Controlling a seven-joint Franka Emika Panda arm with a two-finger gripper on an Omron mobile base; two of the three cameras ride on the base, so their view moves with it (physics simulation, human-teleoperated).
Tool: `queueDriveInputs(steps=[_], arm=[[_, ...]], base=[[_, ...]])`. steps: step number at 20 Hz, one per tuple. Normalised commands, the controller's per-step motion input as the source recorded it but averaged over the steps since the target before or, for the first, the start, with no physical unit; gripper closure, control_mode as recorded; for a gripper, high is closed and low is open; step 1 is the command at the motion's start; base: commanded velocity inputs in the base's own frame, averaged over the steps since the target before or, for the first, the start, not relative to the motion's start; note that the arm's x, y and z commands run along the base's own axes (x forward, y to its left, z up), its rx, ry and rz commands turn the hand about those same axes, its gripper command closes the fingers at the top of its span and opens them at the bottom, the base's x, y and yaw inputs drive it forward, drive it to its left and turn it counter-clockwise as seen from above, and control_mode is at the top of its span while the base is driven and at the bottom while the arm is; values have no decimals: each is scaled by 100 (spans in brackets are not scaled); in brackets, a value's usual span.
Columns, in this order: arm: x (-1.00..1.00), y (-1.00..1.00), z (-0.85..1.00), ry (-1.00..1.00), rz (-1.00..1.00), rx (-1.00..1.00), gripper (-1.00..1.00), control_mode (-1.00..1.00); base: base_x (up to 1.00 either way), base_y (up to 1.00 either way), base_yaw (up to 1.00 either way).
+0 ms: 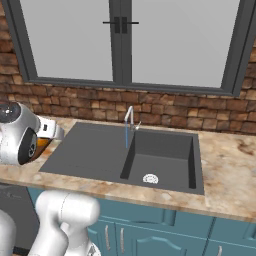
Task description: Pick the orange from the sink and place it on the cutting board to airdry. Then turn off the sink faucet.
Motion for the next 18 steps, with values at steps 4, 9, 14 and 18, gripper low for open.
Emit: queueDriveInputs(steps=[4,9,14,18], arm=[[3,59,0,8,1,0,100,-100],[4,49,-4,1,6,-6,100,-100],[16,30,-15,0,8,-3,100,-100],[28,30,-6,4,8,0,100,-100]], base=[[0,0,0],[0,0,0],[0,0,0],[0,0,0]])
